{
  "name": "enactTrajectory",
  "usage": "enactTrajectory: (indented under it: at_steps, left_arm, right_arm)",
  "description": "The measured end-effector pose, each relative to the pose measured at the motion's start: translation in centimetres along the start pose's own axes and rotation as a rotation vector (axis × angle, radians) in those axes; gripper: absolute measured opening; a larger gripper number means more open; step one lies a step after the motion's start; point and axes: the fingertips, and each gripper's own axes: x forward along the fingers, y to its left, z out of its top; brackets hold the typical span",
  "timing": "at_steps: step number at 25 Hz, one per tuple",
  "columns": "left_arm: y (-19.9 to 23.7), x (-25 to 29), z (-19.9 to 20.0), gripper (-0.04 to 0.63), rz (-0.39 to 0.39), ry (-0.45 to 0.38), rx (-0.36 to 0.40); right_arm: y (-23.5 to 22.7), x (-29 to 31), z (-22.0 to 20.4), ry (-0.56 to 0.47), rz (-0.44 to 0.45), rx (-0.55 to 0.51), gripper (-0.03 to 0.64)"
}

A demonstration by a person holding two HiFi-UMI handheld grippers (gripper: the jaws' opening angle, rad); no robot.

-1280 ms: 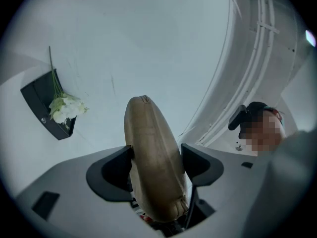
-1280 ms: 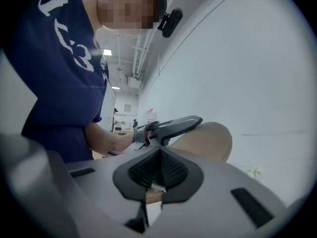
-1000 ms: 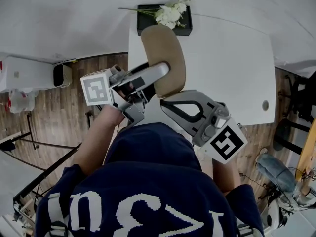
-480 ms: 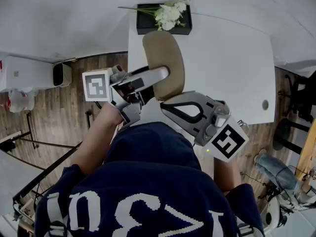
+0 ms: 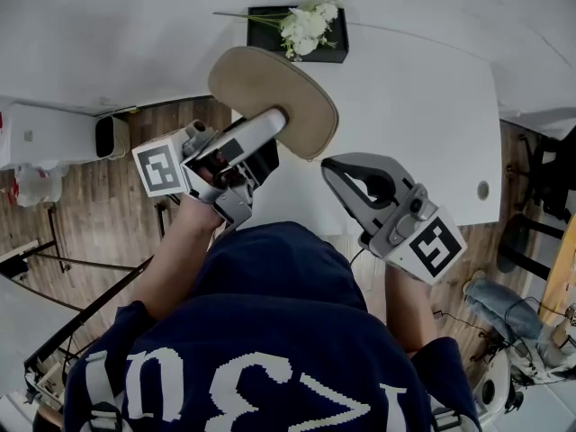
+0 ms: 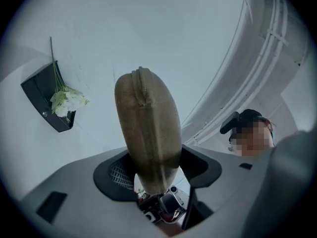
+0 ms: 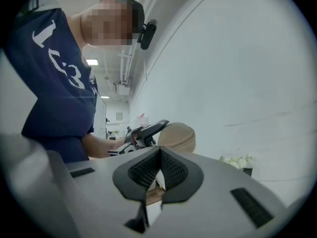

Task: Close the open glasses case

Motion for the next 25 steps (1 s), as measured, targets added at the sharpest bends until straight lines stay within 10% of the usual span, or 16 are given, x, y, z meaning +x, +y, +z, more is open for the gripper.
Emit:
enactTrajectory:
  at_steps: [11,17,25]
  left_arm:
    - [-0.5,-0.5,-0.1,0.27,0.011,0.087,0.144]
    - [-1.3,0.2,-2.9,0.275,-0.005,0.269,0.237]
    - [-2.2,0.8,-4.7,0.281,-0.046,0.346,0.189]
  right_arm:
    - [-0.9,-0.4,-0.4,-0.001,0.084,0.09,0.026]
    - [-3.3,-0.6,2.5,-0.186,0.121,0.372,0.241]
    - [-1.4,1.1,1.7,-0.086,0.226,0.358,0.204]
